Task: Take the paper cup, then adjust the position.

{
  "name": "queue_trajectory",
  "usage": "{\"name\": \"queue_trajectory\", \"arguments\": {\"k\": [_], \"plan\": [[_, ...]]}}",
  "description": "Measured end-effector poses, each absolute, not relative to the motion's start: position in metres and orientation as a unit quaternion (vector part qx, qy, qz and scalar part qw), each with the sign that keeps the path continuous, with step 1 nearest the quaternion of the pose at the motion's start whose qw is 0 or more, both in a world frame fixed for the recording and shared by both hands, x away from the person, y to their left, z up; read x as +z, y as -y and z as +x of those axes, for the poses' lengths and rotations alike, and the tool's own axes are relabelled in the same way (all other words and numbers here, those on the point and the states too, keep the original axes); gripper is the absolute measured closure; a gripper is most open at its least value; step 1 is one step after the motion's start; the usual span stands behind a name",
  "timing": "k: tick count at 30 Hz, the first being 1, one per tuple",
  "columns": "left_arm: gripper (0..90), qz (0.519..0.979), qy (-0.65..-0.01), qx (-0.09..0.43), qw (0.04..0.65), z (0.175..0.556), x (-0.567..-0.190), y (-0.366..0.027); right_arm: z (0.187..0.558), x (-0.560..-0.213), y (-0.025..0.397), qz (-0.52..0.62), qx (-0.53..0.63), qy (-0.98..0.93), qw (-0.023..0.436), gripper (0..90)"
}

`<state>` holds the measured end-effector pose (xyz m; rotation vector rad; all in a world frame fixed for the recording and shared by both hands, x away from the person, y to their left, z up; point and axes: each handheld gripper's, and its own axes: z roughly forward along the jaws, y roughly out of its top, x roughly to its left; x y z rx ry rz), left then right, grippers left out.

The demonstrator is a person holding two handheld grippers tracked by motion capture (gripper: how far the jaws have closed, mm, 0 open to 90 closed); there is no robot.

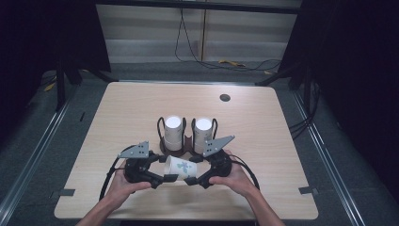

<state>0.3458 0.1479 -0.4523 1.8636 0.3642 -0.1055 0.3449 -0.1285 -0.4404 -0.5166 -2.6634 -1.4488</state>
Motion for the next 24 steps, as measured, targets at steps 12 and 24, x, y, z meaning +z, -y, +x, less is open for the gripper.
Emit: {"name": "queue_trajectory", "arguments": {"k": [12, 24], "plan": [[27.4, 0.803, -0.198, -0.009, 0.562, 0.351, -0.449, -0.165, 0.344, -0.441, 0.137, -0.191, -0.469, 0.862, 0.015, 18.0], [27.4, 0.812, -0.218, 0.013, 0.541, 0.353, -0.445, -0.175, 0.346, -0.441, 0.148, -0.211, -0.465, 0.860, 0.000, 18.5]]}}
